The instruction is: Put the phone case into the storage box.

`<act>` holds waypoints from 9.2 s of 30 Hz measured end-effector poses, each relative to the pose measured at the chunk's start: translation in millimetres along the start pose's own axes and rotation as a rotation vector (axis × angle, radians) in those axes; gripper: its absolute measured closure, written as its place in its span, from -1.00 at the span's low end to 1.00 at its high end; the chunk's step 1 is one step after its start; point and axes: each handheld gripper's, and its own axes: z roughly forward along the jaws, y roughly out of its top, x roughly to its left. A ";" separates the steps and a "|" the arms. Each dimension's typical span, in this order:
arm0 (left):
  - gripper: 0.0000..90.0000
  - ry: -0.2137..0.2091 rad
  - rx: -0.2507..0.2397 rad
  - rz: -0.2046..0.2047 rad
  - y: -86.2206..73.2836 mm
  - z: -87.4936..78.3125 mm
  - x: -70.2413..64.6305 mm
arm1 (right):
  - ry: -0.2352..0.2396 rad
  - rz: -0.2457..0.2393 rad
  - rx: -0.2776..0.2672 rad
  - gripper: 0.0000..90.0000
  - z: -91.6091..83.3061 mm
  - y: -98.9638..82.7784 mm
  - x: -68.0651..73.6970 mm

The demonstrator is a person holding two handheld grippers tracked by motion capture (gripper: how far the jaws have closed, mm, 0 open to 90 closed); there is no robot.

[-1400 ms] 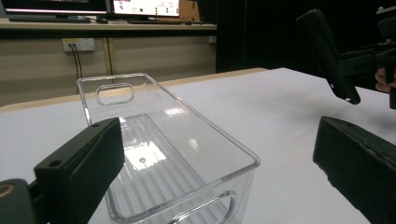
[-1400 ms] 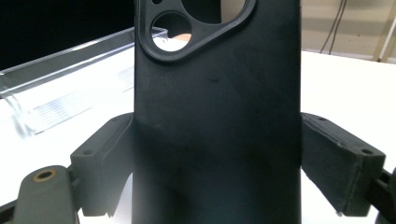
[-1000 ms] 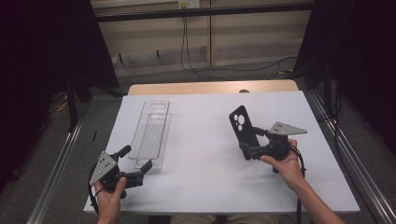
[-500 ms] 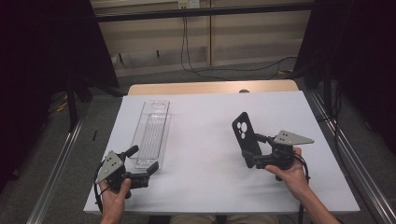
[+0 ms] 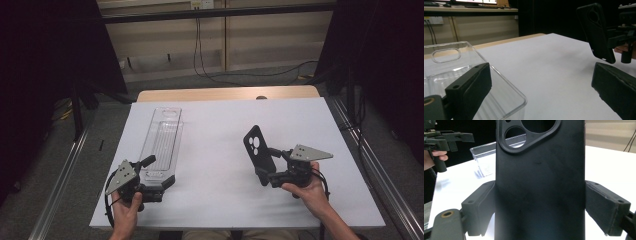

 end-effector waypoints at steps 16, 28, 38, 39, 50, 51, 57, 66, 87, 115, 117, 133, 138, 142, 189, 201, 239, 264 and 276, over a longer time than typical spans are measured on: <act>-0.92 -0.140 -0.037 -0.072 8.9 17.4 -10.4 | 0.059 -0.018 0.001 -0.68 6.4 0.2 13.0; -0.96 -0.247 -0.053 -0.054 25.0 36.9 -28.8 | 0.096 -0.024 -0.008 -0.68 10.1 1.6 16.7; -0.96 -0.299 -0.034 0.008 33.2 62.4 -37.0 | 0.110 -0.024 -0.010 -0.68 10.9 1.9 17.3; -0.96 -0.325 -0.034 0.017 33.1 65.5 -37.3 | 0.110 -0.026 -0.009 -0.68 11.0 1.9 17.2; -0.95 -0.421 -0.017 0.065 40.9 94.3 -40.1 | 0.126 -0.027 -0.001 -0.68 11.4 2.1 16.6; -0.96 -0.424 -0.016 0.059 42.9 97.3 -40.8 | 0.123 -0.024 0.002 -0.68 11.2 2.0 16.3; -0.97 -0.440 -0.010 0.078 50.9 110.0 -41.2 | 0.123 -0.020 0.002 -0.68 10.5 2.3 15.0; -0.97 -0.470 -0.021 0.087 60.1 131.6 -46.4 | 0.130 -0.006 0.005 -0.68 10.7 1.9 13.0; -0.97 -0.581 0.009 0.072 62.4 147.9 -40.7 | 0.186 -0.045 0.012 -0.69 15.0 -0.2 18.2; -0.89 -0.683 -0.001 0.010 54.1 159.6 -41.2 | 0.285 -0.023 0.017 -0.69 24.4 -0.9 23.1; -0.89 -0.684 -0.001 0.017 54.5 159.5 -41.1 | 0.288 -0.020 0.018 -0.69 24.2 -0.8 23.1; -0.89 -0.736 -0.052 0.023 56.5 159.9 -45.8 | 0.350 -0.013 0.003 -0.69 24.3 1.2 25.4; -0.80 -0.767 -0.046 0.024 56.3 158.9 -46.6 | 0.364 -0.018 0.007 -0.69 24.8 1.1 26.3; -0.85 -0.764 -0.045 0.035 56.8 159.3 -47.8 | 0.375 -0.020 0.014 -0.69 24.8 0.8 26.7; -0.69 -0.617 -0.008 0.008 59.9 155.5 -46.2 | 0.221 0.016 -0.004 -0.93 20.6 -0.8 21.1; -0.69 -0.537 -0.005 -0.007 60.9 147.7 -39.8 | 0.085 0.013 0.003 -0.97 16.6 -2.1 16.0; -0.70 -0.267 -0.020 -0.025 64.4 122.7 -25.0 | -0.358 0.010 -0.080 -1.00 -31.7 -10.6 2.6; -0.70 -0.151 -0.046 -0.053 65.8 111.7 -13.7 | -0.437 -0.001 -0.079 -1.00 -56.7 -29.7 -1.9; -0.70 -0.088 -0.073 -0.058 76.6 99.9 -6.3 | -0.435 0.011 -0.091 -1.00 -58.0 -30.4 -1.4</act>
